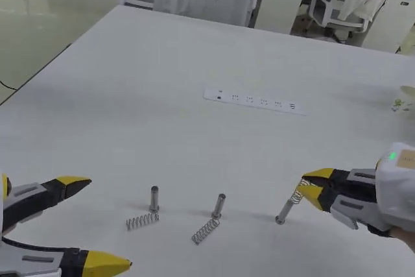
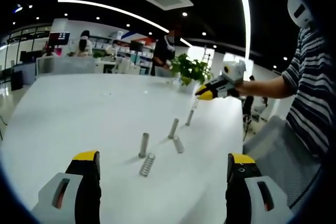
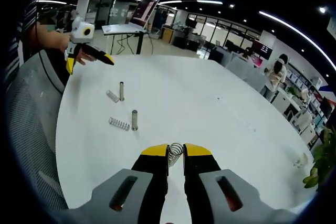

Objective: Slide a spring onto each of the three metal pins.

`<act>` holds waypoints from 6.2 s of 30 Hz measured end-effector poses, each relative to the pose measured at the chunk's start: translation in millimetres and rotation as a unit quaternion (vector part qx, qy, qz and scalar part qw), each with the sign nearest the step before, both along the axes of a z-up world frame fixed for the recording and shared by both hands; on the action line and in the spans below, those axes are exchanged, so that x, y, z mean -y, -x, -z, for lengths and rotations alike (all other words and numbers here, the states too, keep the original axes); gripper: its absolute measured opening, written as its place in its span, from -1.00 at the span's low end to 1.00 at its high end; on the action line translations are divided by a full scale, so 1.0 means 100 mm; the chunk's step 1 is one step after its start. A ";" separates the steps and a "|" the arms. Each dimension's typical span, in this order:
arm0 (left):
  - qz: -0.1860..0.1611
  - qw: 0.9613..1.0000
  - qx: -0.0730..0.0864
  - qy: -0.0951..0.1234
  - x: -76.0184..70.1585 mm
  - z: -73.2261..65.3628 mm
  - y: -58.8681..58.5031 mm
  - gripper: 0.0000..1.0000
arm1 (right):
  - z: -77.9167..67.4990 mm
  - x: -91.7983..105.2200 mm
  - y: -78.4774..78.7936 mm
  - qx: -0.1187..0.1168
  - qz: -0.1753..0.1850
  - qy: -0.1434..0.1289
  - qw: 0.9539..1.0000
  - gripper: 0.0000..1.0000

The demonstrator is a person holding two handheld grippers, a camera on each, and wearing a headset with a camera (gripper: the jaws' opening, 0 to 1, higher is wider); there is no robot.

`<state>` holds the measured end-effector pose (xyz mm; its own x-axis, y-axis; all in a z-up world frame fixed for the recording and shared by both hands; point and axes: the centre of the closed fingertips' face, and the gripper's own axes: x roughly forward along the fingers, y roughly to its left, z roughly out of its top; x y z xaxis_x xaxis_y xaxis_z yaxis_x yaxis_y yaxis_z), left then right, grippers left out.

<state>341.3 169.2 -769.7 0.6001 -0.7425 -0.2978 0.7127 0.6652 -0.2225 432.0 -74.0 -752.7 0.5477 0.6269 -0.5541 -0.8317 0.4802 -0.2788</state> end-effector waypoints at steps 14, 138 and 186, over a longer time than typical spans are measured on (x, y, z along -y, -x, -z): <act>-0.003 1.000 0.009 0.003 -0.03 -0.06 -0.03 0.96 | 0.07 0.00 -0.05 -0.015 0.014 -0.012 1.000 -0.85; -0.025 1.000 -0.008 -0.004 -0.22 -0.05 0.24 0.90 | 1.02 -1.29 0.53 0.061 -0.367 0.295 0.880 -0.69; 0.068 0.998 -0.014 -0.012 0.33 -0.01 0.30 0.64 | 0.74 -0.88 0.83 -0.059 -0.240 0.213 0.945 -0.84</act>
<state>311.4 136.7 -768.3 0.4853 -0.8089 -0.3321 0.7904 0.5682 -0.2289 348.6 13.8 -827.2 0.1756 0.4933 -0.8519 -0.9627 -0.0949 -0.2534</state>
